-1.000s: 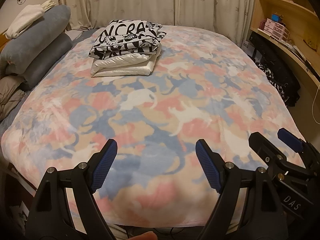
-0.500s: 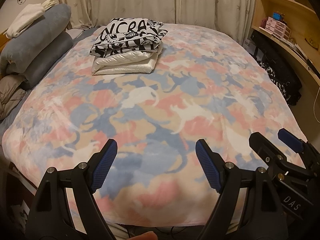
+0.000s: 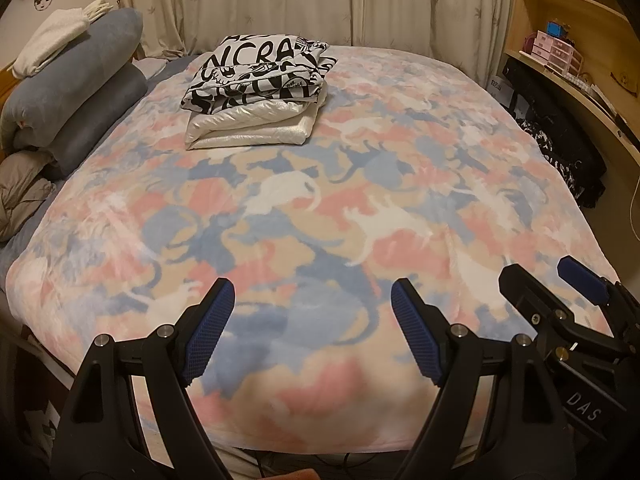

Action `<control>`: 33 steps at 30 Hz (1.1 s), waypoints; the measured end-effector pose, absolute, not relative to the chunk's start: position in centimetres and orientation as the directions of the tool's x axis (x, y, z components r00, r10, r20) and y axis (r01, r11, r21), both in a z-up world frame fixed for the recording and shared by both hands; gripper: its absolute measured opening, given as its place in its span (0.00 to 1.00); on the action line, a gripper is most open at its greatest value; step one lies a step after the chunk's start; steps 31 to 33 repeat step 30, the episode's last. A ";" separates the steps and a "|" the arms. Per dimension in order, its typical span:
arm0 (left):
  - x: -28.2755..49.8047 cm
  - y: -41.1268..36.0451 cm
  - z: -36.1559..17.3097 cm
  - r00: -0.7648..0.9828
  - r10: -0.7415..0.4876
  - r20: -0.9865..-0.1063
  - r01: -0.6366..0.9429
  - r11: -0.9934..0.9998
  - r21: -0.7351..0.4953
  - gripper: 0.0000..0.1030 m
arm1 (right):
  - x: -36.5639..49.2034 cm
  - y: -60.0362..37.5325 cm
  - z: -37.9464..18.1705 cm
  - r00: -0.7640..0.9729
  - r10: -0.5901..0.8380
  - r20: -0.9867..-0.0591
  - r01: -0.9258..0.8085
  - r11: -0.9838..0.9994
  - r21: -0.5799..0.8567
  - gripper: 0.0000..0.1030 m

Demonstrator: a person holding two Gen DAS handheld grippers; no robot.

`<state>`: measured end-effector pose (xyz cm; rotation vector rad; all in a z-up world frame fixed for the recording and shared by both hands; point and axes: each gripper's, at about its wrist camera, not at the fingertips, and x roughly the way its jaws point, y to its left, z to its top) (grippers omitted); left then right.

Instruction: Fold large clothes

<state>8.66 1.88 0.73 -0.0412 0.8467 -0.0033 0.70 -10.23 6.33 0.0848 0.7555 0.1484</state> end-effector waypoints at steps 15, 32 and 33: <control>8.5 3.6 0.2 0.654 -0.018 -0.756 -0.022 0.999 -0.043 0.77 | 0.6 -9.7 5.9 0.716 0.162 -0.679 -0.099 0.986 0.131 0.86; 9.1 4.3 -0.5 0.655 -0.016 -0.756 -0.021 0.999 -0.040 0.76 | 1.0 -9.2 4.5 0.706 0.172 -0.687 -0.102 0.985 0.142 0.86; 9.1 4.3 -0.5 0.655 -0.016 -0.756 -0.021 0.999 -0.040 0.76 | 1.0 -9.2 4.5 0.706 0.172 -0.687 -0.102 0.985 0.142 0.86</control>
